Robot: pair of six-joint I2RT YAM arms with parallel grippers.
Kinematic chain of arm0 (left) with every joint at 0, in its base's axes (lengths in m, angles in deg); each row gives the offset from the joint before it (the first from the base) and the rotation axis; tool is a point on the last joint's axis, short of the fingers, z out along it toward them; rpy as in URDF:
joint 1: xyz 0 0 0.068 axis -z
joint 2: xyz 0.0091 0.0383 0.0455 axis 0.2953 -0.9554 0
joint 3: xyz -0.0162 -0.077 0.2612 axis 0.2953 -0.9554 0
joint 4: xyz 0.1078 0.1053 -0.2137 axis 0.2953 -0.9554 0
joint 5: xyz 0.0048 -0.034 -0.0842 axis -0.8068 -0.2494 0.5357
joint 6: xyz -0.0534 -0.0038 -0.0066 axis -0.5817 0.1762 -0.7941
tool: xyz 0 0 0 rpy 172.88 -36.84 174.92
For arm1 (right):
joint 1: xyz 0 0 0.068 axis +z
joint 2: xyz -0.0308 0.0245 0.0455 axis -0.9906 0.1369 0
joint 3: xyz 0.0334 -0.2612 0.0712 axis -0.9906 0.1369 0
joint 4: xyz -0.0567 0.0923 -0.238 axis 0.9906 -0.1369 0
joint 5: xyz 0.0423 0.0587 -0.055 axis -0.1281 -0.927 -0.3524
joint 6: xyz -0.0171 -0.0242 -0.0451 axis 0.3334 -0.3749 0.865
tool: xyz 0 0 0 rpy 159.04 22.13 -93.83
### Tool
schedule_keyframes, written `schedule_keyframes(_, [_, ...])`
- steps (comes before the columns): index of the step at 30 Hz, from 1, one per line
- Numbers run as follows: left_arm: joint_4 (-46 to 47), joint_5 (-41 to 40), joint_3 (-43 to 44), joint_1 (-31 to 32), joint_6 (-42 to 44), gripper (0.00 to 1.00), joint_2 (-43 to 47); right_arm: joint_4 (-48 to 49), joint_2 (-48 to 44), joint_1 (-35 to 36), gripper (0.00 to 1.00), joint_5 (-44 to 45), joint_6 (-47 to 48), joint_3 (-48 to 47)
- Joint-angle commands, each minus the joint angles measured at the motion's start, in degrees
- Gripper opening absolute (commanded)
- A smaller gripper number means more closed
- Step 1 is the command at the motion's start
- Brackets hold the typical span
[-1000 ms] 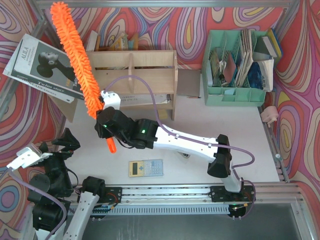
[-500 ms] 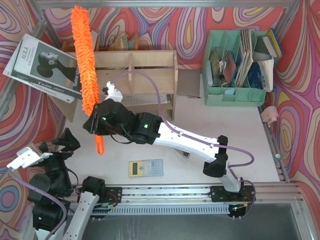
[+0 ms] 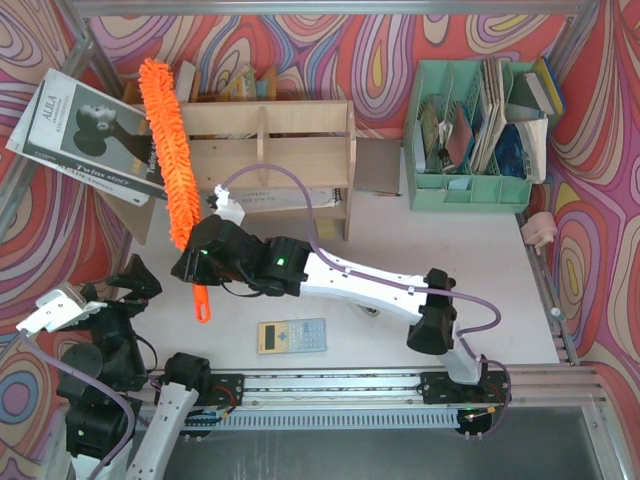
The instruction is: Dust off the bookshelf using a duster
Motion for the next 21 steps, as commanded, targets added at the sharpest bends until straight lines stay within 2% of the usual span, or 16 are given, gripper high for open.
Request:
schedule_keyframes(1, [-0.29,-0.76,0.38,-0.32,0.95,0.98,-0.8,4.68,-7.04,-0.75,0.0,4.74,-1.22,6.0])
schedule_keyframes(9, [-0.22,-0.53,0.38,-0.32,0.89,0.98,-1.38,8.64,-13.75,-0.81,0.0,9.34,1.04,13.05])
schedule_keyframes(21, [-0.22,-0.5,0.29,-0.32,1.04,0.98,-1.24,9.97,-17.99,-1.35,0.0,12.02,0.53,19.58])
